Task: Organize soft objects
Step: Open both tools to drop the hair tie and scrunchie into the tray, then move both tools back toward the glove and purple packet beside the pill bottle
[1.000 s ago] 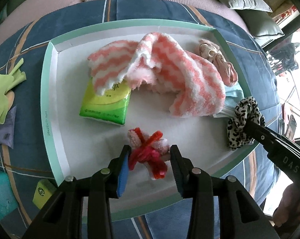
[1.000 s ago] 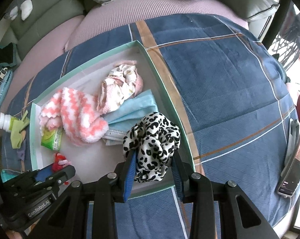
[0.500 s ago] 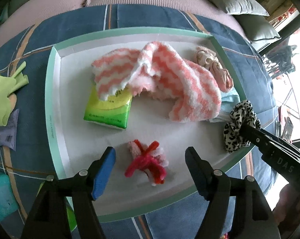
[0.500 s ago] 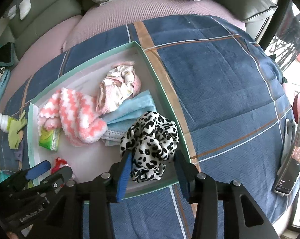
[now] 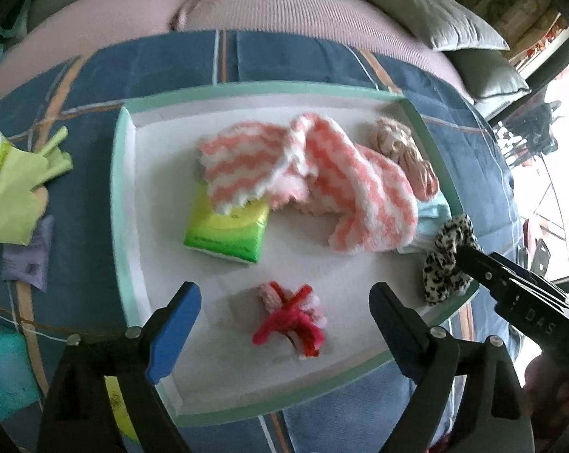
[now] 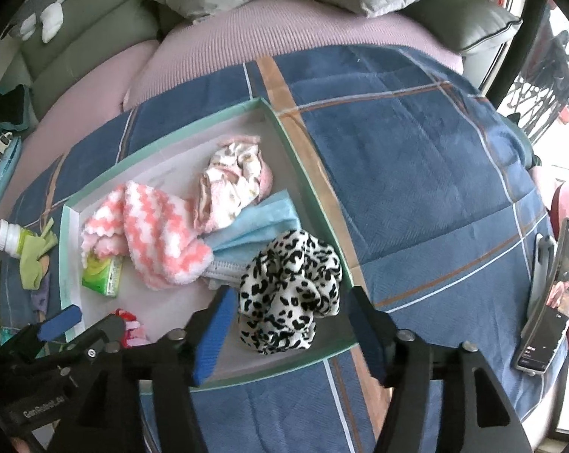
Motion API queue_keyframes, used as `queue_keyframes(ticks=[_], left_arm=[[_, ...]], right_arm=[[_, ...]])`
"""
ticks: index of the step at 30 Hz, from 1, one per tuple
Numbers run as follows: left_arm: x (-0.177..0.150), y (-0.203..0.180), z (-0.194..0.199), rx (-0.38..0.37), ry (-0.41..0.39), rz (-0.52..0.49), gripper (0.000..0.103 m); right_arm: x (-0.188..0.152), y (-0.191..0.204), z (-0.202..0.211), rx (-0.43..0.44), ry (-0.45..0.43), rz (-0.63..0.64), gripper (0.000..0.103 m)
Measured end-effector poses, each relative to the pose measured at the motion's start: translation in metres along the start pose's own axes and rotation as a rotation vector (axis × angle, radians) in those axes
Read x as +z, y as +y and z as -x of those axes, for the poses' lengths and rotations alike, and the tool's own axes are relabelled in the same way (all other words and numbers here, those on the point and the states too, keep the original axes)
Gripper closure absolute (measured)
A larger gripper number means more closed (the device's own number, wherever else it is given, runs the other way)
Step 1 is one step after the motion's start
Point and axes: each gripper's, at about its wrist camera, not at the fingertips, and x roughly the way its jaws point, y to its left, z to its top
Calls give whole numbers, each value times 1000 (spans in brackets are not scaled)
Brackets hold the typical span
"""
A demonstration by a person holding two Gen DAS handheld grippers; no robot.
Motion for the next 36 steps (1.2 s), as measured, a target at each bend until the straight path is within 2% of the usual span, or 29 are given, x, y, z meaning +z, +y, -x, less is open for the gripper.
queue_keyframes(ticks=[2,4,8,10,18,28,31,36], left_arm=[[2,3,4,20,-27,0,12],[3,7,9,38,-55,8,12],[6,17,16,55,-87,31,12],[6,20,18,60,-102,40,12],[7,32,32,99,-167,55,10],[12,45,53,141,-248,78,10],[12,54,66,186,-280,90,10],[12,79,91,266,-341,126,10]], right_arm=[[1,0,3,10,-23,-2,29],[3,1,5,13,-39,-4,20],[4,7,12,14,-88,25,17],[5,11,15,19,-106,37,9],[7,11,16,37,-128,27,5],[9,16,37,2,-241,23,5],[10,21,43,2,-273,21,4],[9,35,49,53,-301,15,5]])
